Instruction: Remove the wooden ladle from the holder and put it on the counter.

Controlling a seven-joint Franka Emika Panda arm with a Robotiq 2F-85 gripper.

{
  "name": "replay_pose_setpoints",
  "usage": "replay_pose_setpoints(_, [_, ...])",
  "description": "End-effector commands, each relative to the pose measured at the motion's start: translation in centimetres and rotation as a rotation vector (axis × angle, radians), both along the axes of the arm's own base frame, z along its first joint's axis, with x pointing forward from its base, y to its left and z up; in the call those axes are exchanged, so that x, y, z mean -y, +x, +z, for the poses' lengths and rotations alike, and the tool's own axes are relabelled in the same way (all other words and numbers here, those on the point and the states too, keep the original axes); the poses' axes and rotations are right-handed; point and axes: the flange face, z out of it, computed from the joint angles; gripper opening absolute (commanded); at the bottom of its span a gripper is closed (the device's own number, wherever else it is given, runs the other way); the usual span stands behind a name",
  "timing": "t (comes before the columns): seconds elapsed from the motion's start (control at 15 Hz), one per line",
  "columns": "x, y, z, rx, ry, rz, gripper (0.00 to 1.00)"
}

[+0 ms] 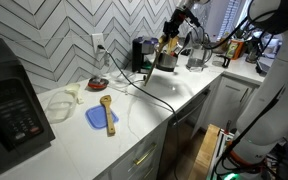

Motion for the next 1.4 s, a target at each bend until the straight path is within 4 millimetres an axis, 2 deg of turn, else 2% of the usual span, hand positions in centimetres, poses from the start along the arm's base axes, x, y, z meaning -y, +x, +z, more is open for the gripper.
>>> replay_pose_setpoints(0.0, [0.0,0.9,-0.4,0.031,-0.005,-0.012,0.03])
replay_pose_setpoints(0.33, [-0.4,4.8,-3.4,0.071,-0.031,-0.048,0.03])
replay_pose_setpoints(0.47, [-0.9,6.2,-5.1,0.078,0.015,-0.005,0.03])
replay_pose_setpoints(1.0, [-2.9,9.8,-12.9,0.071,0.325,0.312,0.03])
replay_pose_setpoints(1.2, [-3.1,11.1,-16.4,0.023,0.425,0.33,0.03])
replay_pose_setpoints(1.33, [-2.7,12.1,-18.6,0.02,0.458,0.271,0.03])
